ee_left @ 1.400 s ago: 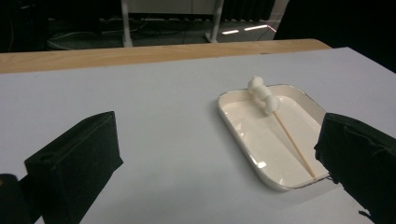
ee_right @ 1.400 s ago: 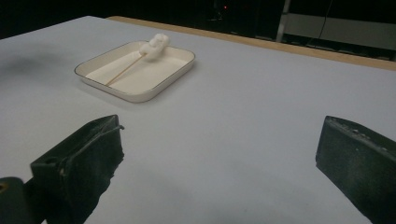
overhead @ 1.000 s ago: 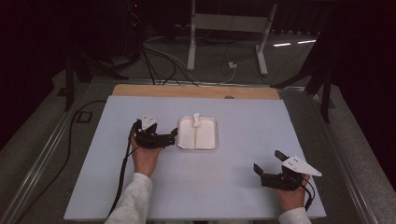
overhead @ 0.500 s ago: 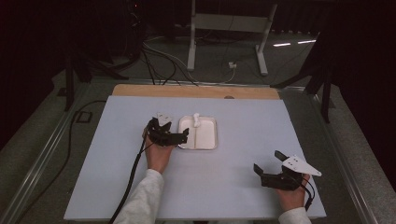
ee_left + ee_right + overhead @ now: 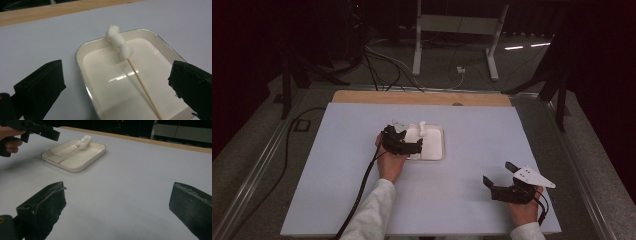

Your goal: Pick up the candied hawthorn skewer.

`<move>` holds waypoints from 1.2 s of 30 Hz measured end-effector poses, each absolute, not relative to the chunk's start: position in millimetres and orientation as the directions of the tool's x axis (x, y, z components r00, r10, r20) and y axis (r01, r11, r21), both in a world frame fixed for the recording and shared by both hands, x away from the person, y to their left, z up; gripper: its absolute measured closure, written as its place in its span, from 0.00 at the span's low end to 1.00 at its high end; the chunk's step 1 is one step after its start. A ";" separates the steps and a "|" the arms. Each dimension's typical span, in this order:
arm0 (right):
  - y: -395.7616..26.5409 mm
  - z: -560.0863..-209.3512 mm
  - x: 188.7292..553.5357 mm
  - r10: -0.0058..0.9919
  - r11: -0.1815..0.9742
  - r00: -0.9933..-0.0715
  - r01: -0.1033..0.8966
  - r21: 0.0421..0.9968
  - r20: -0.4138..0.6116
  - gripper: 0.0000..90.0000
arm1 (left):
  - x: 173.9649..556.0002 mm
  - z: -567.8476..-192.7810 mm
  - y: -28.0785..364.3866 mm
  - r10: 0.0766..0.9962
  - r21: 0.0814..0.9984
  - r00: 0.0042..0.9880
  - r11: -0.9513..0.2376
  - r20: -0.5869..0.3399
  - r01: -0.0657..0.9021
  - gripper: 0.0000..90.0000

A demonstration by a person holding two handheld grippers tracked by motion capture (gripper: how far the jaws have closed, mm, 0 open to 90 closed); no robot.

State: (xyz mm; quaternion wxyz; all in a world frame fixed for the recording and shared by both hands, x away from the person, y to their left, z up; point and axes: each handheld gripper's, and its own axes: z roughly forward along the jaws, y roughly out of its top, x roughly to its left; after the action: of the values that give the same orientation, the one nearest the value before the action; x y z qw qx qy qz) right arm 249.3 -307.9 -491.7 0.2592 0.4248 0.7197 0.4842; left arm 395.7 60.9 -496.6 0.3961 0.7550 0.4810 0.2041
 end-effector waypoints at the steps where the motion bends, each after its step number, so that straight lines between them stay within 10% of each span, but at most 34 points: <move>1: -307.9 -491.7 249.4 0.863 0.170 -0.505 0.361 0.917 0.039 0.00 | 396.6 -497.8 59.9 0.888 0.793 0.454 -0.224 -0.074 0.567 0.01; 23: -307.5 -492.7 250.5 0.861 0.178 -0.507 0.368 0.913 0.036 0.00 | 403.4 -513.7 38.4 0.899 0.719 0.437 -0.288 -0.024 0.632 0.10; 29: -307.0 -493.1 250.8 0.862 0.178 -0.506 0.370 0.912 0.037 0.00 | 401.8 -514.2 28.5 0.880 0.715 0.472 -0.300 -0.048 0.631 0.21; 36: -307.6 -493.2 250.8 0.862 0.179 -0.506 0.369 0.912 0.035 0.00 | 402.4 -519.8 24.1 0.875 0.697 0.485 -0.342 -0.009 0.630 0.61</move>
State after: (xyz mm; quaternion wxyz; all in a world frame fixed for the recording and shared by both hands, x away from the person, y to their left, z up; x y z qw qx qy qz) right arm 250.8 -307.6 -493.2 0.2572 0.4254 0.7235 0.4790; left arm 402.4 24.1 -519.8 0.3259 0.7976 0.4718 0.1874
